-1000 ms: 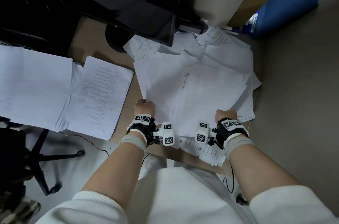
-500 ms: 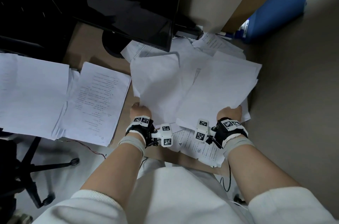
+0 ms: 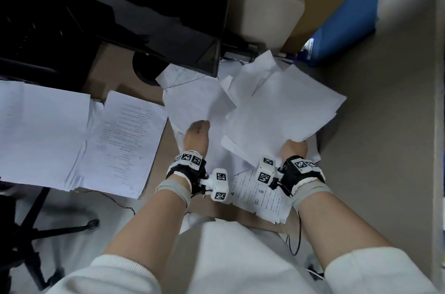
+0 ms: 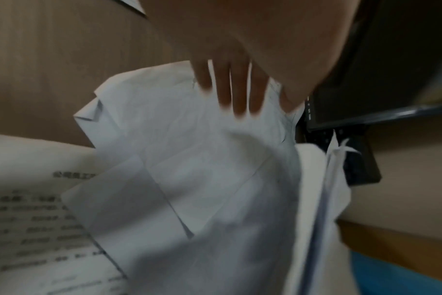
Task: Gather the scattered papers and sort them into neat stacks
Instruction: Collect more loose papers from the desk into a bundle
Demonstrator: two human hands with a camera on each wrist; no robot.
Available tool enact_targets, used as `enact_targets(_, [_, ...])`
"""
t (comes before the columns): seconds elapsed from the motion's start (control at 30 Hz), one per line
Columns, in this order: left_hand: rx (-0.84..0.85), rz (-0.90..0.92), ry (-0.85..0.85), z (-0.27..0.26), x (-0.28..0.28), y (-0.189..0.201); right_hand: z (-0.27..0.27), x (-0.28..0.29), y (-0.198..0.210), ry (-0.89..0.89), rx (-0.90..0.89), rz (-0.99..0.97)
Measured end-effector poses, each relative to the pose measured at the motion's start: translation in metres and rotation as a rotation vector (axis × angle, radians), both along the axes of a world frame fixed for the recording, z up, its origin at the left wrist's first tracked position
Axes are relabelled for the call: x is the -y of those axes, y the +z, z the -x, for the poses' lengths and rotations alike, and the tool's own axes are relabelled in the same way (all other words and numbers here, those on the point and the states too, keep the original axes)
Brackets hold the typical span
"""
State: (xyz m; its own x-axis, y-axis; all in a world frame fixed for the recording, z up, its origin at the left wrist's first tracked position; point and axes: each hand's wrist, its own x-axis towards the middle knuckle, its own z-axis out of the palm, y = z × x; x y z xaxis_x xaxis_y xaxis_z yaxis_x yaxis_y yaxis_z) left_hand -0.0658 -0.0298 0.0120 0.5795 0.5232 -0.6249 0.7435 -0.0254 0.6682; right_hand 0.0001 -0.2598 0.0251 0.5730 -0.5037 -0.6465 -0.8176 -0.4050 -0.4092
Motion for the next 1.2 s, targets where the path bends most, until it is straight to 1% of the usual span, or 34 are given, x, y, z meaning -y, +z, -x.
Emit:
enact_targets(0.03, [0.047,0.178,0.032,-0.001,0.002,0.003,0.003,-0.001,-0.006,-0.026,0.0,-0.033])
enact_targets(0.07, [0.053,0.331,0.078,-0.002,0.003,0.007,0.006,-0.004,-0.011,-0.049,0.003,-0.064])
enact_targets(0.1, [0.046,0.426,0.105,-0.004,0.004,0.008,0.01,-0.005,-0.016,-0.042,-0.011,-0.079])
enact_targets(0.13, [0.034,0.445,0.092,-0.004,0.005,0.008,0.013,-0.007,-0.018,-0.024,-0.034,-0.08])
enact_targets(0.2, [0.037,0.438,0.041,-0.003,0.005,0.006,0.02,-0.007,-0.021,-0.021,-0.052,-0.086])
enact_targets(0.23, [0.048,0.43,0.043,-0.001,0.004,0.003,0.023,-0.006,-0.025,-0.012,-0.051,-0.085])
enact_targets(0.37, [0.116,0.33,0.122,0.005,0.002,-0.01,0.029,-0.007,-0.029,0.035,-0.059,-0.123])
enact_targets(0.43, [0.098,0.274,0.181,0.005,0.002,-0.012,0.029,-0.009,-0.026,0.035,-0.066,-0.147])
enact_targets(0.5, [0.071,0.216,0.204,0.006,-0.001,-0.015,0.028,-0.011,-0.024,0.066,-0.057,-0.145])
enact_targets(0.7, [0.016,0.104,0.225,0.009,-0.018,-0.011,0.028,-0.017,-0.025,0.201,-0.024,-0.126])
enact_targets(0.8, [0.023,0.104,0.25,0.009,-0.024,-0.006,0.027,-0.018,-0.031,0.235,-0.007,-0.124])
enact_targets(0.97, [0.014,0.214,0.297,0.012,-0.033,0.0,0.025,-0.024,-0.031,0.189,0.059,-0.134])
enact_targets(1.07, [-0.013,0.227,0.239,0.015,-0.04,0.0,0.023,-0.03,-0.027,0.129,0.064,-0.204])
enact_targets(1.2, [-0.063,0.179,0.113,0.02,-0.046,-0.001,0.023,-0.044,-0.032,0.085,0.107,-0.252])
